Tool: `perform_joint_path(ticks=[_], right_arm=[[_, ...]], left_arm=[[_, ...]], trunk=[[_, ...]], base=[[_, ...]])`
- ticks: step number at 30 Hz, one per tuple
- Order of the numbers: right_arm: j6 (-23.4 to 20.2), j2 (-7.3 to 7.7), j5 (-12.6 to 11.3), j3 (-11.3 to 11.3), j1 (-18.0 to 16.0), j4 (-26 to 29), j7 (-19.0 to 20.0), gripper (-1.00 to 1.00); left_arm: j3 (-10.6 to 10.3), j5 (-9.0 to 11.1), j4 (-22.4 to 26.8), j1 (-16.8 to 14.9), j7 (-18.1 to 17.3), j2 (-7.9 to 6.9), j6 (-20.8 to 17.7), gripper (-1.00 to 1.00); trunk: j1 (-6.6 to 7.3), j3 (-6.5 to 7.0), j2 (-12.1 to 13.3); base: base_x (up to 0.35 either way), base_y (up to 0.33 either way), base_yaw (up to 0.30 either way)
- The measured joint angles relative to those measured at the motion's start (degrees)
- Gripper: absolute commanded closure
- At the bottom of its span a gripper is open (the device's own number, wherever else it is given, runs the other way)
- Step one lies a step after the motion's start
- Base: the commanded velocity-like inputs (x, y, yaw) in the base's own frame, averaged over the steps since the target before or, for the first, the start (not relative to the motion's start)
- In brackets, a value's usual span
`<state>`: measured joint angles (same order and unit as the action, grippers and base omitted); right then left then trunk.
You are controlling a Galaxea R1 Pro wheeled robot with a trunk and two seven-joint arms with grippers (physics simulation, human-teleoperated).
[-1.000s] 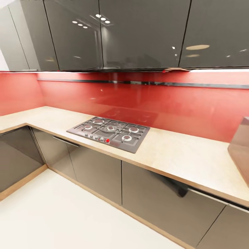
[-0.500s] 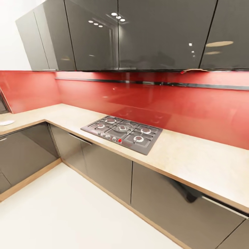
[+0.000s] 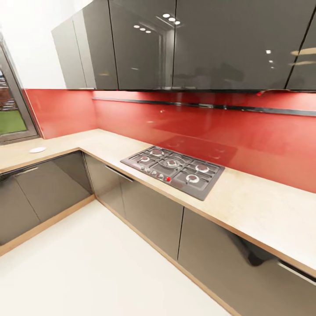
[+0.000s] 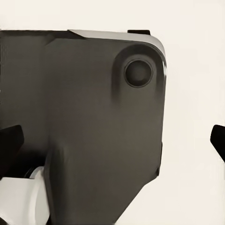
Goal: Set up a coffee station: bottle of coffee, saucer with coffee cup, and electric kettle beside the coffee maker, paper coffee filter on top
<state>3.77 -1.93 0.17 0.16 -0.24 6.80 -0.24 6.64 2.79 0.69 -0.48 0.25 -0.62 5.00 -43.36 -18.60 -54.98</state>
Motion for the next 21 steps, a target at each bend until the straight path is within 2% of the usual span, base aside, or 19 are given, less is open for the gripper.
perform_joint_path(ticks=[21], right_arm=[[0.0, 0.07, 0.0, 0.0, 0.0, -0.01, 0.0, -1.0]], left_arm=[[0.1, 0.04, 0.0, 0.0, 0.0, 0.0, 0.0, -1.0]], trunk=[[4.62, 3.04, 8.43]], base=[[0.0, 0.0, 0.271]])
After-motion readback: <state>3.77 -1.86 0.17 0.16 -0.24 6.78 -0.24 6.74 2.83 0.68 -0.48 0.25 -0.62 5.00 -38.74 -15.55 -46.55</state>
